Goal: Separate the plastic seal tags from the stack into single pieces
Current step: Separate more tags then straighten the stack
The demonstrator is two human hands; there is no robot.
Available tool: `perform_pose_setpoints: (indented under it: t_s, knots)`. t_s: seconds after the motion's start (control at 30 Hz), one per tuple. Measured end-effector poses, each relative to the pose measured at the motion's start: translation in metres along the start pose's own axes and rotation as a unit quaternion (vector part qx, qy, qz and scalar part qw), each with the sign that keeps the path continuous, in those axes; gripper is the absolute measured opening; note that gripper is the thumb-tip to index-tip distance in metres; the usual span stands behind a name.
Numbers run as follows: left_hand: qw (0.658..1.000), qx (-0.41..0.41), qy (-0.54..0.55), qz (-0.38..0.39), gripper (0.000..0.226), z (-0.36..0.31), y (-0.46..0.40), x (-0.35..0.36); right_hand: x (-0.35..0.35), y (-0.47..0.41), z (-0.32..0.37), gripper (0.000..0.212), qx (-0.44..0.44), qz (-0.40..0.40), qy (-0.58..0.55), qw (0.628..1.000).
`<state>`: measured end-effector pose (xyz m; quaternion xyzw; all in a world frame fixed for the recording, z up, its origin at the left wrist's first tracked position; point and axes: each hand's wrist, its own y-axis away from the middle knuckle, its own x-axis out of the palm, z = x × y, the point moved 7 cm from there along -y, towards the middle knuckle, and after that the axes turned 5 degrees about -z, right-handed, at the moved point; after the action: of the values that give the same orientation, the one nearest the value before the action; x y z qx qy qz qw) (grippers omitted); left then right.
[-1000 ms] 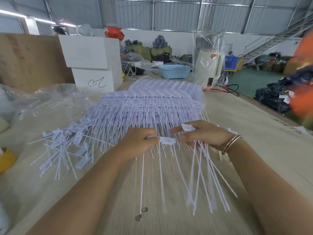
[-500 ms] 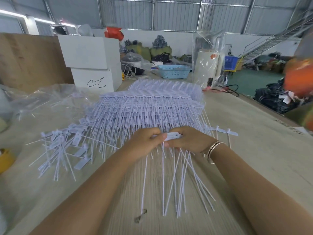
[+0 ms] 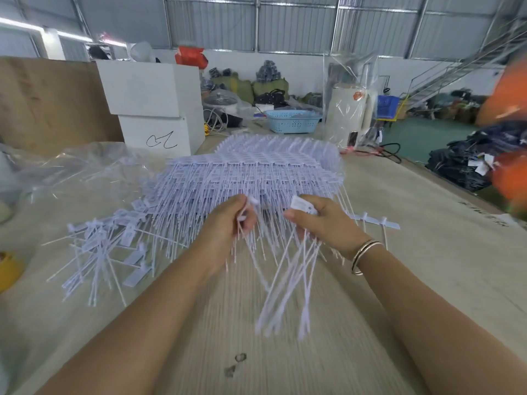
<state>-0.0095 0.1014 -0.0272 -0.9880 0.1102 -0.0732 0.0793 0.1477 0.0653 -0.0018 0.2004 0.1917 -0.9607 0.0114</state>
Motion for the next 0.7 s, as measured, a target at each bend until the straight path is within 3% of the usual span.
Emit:
perform_pose_setpoints:
  t_s: [0.13,0.3,0.37,0.47,0.53,0.63,0.7]
  knots:
    - [0.945,0.021,-0.325,0.04,0.033,0.004,-0.001,-0.003,0.002,0.0,-0.007,0.028,0.032,0.079,0.022,0.996]
    - [0.881,0.1,-0.448,0.114,0.018,0.0,0.011,0.01,0.008,0.0,-0.011,0.024,0.028,0.117,0.106,0.987]
    - [0.884,0.098,-0.44,0.123,0.016,0.003,0.012,0.017,0.013,-0.001,-0.01,0.024,0.008,0.101,0.143,0.985]
    - [0.92,0.059,-0.368,0.12,0.034,0.009,0.012,0.015,0.005,-0.004,-0.01,0.02,0.006,0.041,0.155,0.987]
    - [0.926,0.059,-0.349,0.132,0.038,0.008,0.013,0.017,0.004,-0.005,-0.011,0.017,0.005,0.028,0.182,0.983]
    - [0.942,0.077,-0.294,0.141,0.037,0.004,0.015,0.023,0.016,-0.003,-0.011,0.007,-0.005,0.072,0.213,0.974]
    - [0.952,0.078,-0.263,0.135,0.039,0.003,0.016,0.025,0.024,-0.002,-0.013,0.011,0.005,0.109,0.214,0.971]
